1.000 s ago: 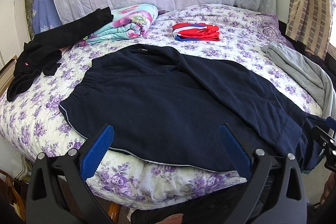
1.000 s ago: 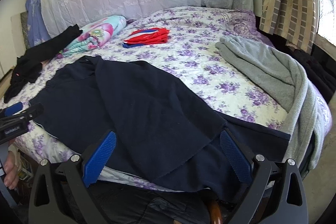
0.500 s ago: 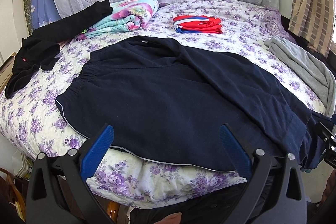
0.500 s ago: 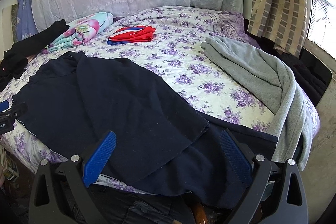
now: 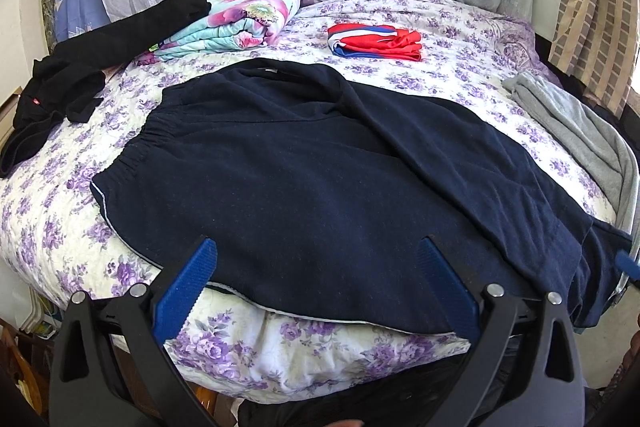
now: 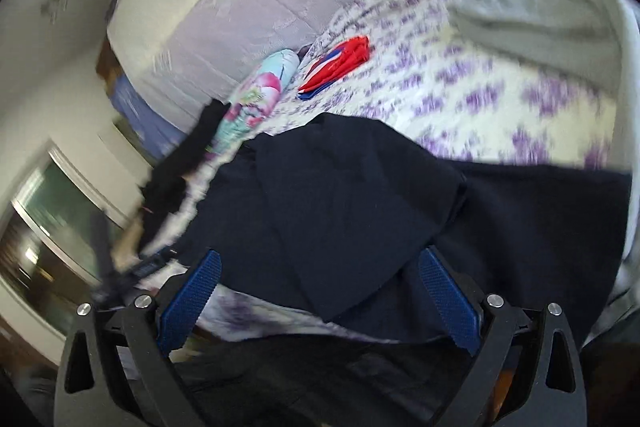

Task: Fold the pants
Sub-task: 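Grasp the navy pants leg hem with the right gripper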

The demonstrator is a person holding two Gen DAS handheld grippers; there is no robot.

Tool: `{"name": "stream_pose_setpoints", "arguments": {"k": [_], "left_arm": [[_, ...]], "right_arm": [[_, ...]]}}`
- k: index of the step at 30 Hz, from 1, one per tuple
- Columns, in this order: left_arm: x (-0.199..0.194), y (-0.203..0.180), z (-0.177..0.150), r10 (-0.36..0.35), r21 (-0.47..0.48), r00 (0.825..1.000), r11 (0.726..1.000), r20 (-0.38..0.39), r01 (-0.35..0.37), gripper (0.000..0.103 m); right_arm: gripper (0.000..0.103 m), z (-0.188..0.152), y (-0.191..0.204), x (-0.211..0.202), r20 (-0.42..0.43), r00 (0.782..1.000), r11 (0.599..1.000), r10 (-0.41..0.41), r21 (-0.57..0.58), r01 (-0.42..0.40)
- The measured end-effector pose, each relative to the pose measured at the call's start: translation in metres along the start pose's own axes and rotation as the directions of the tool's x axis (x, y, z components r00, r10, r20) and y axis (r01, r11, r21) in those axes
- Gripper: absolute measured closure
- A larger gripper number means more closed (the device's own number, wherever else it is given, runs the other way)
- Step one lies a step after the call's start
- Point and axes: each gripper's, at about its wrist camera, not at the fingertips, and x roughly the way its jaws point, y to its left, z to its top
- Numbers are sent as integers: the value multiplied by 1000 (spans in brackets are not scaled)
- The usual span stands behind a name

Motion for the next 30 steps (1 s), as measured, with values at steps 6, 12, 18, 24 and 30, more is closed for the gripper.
{"name": "stream_pose_setpoints", "arguments": {"k": [6, 12, 18, 24, 30], "left_arm": [[5, 7, 0, 31, 8, 999, 999, 17, -31, 4], [11, 21, 1, 48, -30, 999, 998, 2, -48, 4], [15, 36, 1, 58, -67, 998, 996, -8, -58, 4], [20, 47, 1, 52, -116, 998, 992, -28, -55, 4], [28, 53, -1, 36, -147, 998, 988, -45, -43, 4]], "right_arm": [[3, -15, -23, 5, -20, 998, 995, 58, 83, -56], [3, -26, -8, 46, -148, 976, 986, 157, 75, -148], [3, -26, -19, 69, -189, 957, 966, 220, 180, -187], [3, -30, -29, 76, -184, 943, 936, 277, 275, -221], [61, -26, -21, 78, -187, 931, 936, 313, 231, -268]]}}
